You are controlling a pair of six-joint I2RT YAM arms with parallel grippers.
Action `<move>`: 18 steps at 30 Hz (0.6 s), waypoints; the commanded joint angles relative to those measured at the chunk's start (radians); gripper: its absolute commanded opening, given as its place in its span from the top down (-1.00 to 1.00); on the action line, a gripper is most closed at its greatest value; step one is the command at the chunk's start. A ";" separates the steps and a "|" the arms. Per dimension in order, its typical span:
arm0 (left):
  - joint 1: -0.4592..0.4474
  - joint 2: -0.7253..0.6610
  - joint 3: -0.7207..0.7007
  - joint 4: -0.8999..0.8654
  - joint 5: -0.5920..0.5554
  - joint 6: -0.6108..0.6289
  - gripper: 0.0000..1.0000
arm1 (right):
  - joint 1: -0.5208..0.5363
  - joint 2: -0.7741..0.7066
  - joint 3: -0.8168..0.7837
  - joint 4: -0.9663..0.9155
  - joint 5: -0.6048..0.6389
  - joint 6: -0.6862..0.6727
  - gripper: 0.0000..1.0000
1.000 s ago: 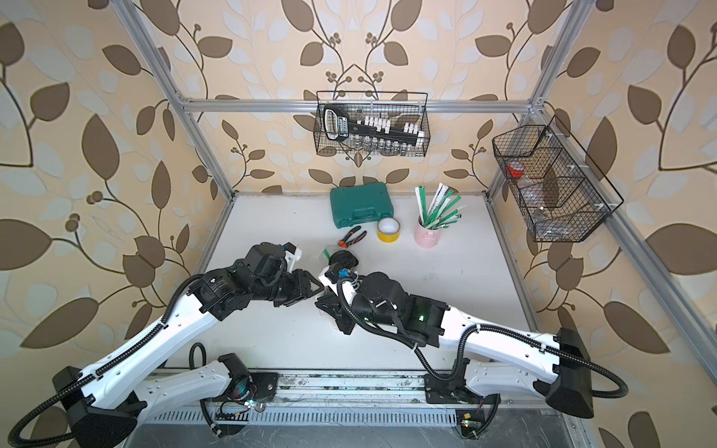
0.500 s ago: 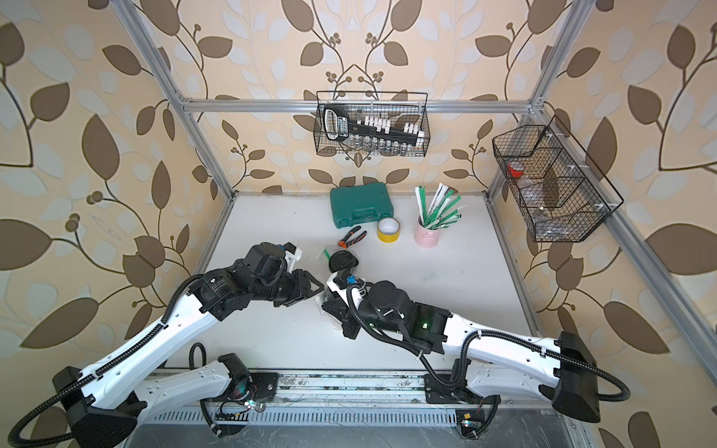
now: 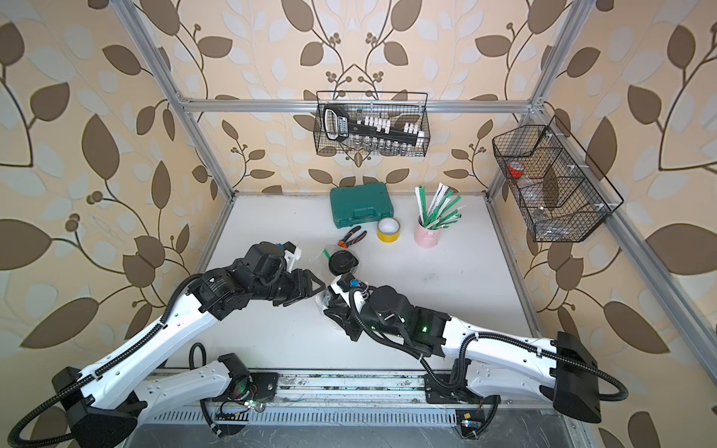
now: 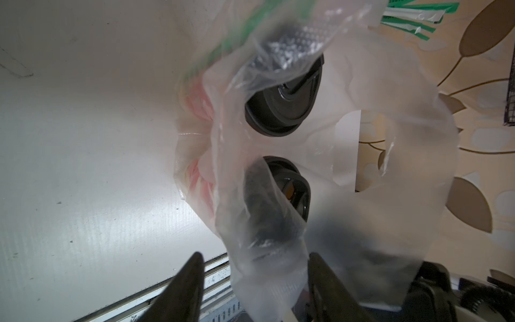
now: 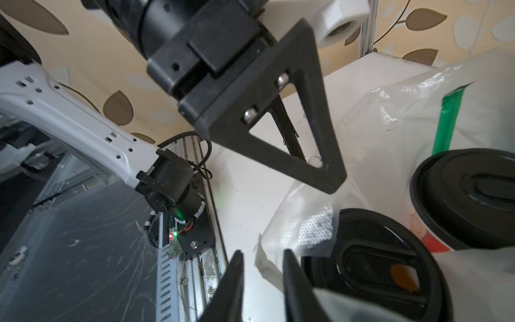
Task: Pack milk tea into plastic carrier bags
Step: Place the straw in the plastic carrier bag, then reset both arms
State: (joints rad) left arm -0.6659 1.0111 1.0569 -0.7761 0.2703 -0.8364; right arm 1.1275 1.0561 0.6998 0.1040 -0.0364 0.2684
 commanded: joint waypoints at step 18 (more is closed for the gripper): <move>0.012 -0.252 0.127 -0.303 -0.977 0.008 -0.98 | -0.266 -0.440 0.075 -0.349 1.086 0.032 -0.99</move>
State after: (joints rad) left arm -0.6655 0.8185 1.2545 -0.9516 -0.2989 -0.7696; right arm 0.9672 0.6647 0.8520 -0.1688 0.7727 0.2882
